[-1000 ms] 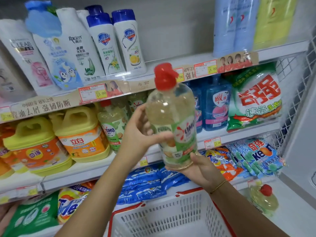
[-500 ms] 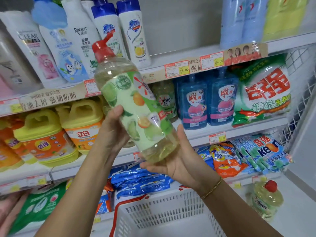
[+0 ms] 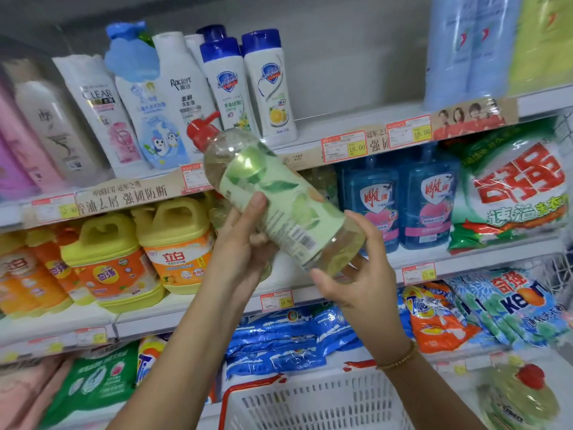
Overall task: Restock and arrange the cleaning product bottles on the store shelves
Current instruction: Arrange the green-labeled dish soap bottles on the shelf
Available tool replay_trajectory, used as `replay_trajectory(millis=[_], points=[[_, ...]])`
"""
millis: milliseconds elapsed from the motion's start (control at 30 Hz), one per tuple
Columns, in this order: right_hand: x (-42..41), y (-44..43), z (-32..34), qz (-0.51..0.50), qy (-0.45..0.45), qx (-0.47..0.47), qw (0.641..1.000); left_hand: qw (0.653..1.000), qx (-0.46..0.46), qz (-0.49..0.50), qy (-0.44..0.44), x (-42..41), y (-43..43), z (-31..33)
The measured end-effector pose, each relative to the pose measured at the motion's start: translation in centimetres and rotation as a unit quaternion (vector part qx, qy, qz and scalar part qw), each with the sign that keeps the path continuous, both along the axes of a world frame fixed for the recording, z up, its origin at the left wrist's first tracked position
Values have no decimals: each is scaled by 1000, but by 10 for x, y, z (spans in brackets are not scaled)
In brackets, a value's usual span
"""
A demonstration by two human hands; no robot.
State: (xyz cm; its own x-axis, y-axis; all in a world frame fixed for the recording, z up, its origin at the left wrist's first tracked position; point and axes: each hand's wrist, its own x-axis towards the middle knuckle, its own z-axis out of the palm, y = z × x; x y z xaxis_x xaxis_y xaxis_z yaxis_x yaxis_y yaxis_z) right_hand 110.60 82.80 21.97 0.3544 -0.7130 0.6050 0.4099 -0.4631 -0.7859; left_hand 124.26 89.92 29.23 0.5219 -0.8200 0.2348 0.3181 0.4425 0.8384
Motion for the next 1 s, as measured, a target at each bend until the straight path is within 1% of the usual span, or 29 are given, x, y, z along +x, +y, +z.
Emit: replay_trajectory(millis=[67,100,167,233,300,333,400,433,467,500,533,600,667,733,800,867,933,1000], points=[[-1,-8,3,99,-61,65,991,999,-10,-17,-39,6,2,-4],[-1,-12,3,162,-88,117,976,998,-18,-29,-59,9,2,-5],[-1,-15,1,280,-105,236,925,995,-35,-57,-80,13,2,-5],[0,-17,-5,369,-88,333,863,990,-48,-90,-95,14,1,-4],[-1,-17,-7,422,-48,399,813,985,-51,-109,-122,15,1,-3],[-1,-16,-8,439,-29,419,794,984,-44,-101,-136,15,2,-3],[0,-16,-8,450,-2,451,771,985,-18,-46,-167,14,4,-3],[2,-16,-7,446,4,456,770,982,-5,-11,-189,14,6,-2],[3,-16,-6,436,6,447,781,976,6,25,-216,14,6,-1],[5,-17,-7,418,1,423,804,967,14,59,-248,14,7,-1],[6,-19,-8,399,-3,381,834,956,22,92,-277,12,7,-2],[7,-19,-10,353,16,270,896,936,44,158,-312,6,5,-3],[9,-15,-13,256,66,174,949,918,66,218,-325,-3,4,-7],[14,-9,-17,155,90,105,978,904,76,252,-336,-14,3,-10],[17,-6,-21,107,80,93,987,896,87,258,-351,-25,2,-10],[15,-10,-23,116,64,104,986,894,95,235,-369,-31,3,-7],[9,-18,-23,148,66,119,979,900,107,180,-383,-27,8,2],[3,-25,-22,205,64,128,968,915,100,87,-381,-16,15,10]])
